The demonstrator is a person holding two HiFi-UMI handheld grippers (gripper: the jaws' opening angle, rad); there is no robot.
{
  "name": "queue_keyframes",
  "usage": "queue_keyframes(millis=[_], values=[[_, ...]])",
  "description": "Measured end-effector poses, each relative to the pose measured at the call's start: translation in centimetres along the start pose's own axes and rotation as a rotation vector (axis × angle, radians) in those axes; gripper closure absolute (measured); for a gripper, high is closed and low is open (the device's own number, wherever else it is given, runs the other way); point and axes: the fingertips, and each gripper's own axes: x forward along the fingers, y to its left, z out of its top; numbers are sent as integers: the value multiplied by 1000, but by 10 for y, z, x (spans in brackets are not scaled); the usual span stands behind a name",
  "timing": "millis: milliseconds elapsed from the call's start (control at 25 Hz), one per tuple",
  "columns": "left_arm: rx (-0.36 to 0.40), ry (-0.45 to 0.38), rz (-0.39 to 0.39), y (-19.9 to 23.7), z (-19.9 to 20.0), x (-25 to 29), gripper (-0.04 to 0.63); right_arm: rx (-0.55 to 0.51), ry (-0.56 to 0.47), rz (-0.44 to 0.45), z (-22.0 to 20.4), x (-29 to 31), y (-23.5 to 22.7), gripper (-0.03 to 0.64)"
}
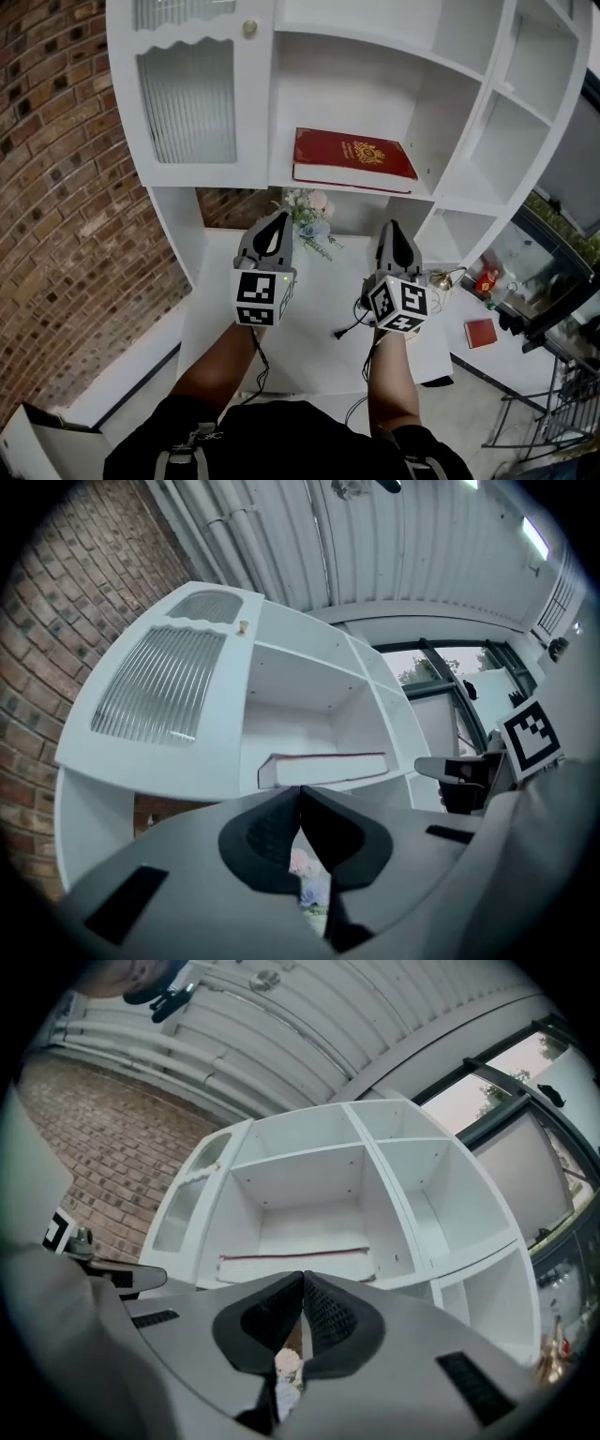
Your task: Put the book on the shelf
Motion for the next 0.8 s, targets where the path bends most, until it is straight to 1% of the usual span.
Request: queue_keyframes(millis=[160,280,400,600,800], values=[[-40,79,-45,-18,-38,-26,581,-13,104,11,-47,-33,23,601],[-56,122,-64,-28,-58,-43,581,-23,167,22,-66,-53,39,601],[-59,146,-76,-33,-68,-51,581,-7,182,23,-69,-62,43,601],[-59,164,-85,-39,-74,-58,581,7,178,5,-67,-72,37,601],[-26,159,-86,-44,-70,-58,581,1,182,-6,-65,-75,35,601]])
